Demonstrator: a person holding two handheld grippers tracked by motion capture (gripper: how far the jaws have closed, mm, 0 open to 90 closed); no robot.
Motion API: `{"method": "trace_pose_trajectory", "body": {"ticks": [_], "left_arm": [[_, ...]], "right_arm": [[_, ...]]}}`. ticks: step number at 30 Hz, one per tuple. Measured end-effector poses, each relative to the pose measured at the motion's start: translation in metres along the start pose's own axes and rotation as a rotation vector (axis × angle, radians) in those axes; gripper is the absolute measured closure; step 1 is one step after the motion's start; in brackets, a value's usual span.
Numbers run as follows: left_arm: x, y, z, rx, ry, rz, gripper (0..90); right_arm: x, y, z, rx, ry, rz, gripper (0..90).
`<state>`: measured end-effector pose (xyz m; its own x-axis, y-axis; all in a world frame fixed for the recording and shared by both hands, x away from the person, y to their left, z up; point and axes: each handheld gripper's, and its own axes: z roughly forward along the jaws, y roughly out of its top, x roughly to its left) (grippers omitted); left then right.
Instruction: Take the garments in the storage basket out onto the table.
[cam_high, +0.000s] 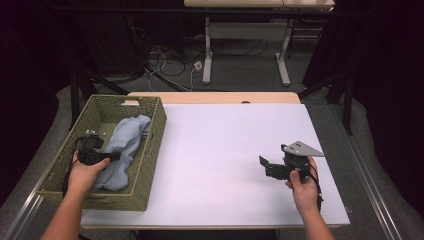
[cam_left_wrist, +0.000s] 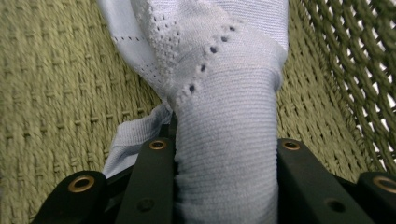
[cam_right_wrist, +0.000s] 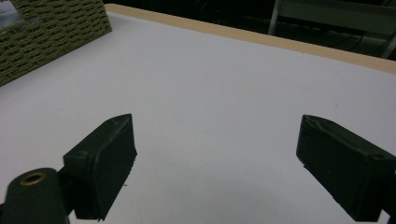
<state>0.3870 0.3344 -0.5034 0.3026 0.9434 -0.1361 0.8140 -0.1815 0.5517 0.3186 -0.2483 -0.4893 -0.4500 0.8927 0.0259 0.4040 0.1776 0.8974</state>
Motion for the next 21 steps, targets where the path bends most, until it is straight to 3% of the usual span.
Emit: {"method": "trace_pose_trajectory", "body": {"ticks": [11,21], "left_arm": [[-0.001,-0.001,-0.011,-0.095,0.010,0.010,72.4],[-0.001,-0.002,-0.022,-0.219,0.011,0.007,72.6]], "right_arm": [[0.000,0.000,0.000,0.000,-0.001,-0.003,11.4],[0.000,-0.001,0.001,-0.003,0.000,-0.008,11.5]]}}
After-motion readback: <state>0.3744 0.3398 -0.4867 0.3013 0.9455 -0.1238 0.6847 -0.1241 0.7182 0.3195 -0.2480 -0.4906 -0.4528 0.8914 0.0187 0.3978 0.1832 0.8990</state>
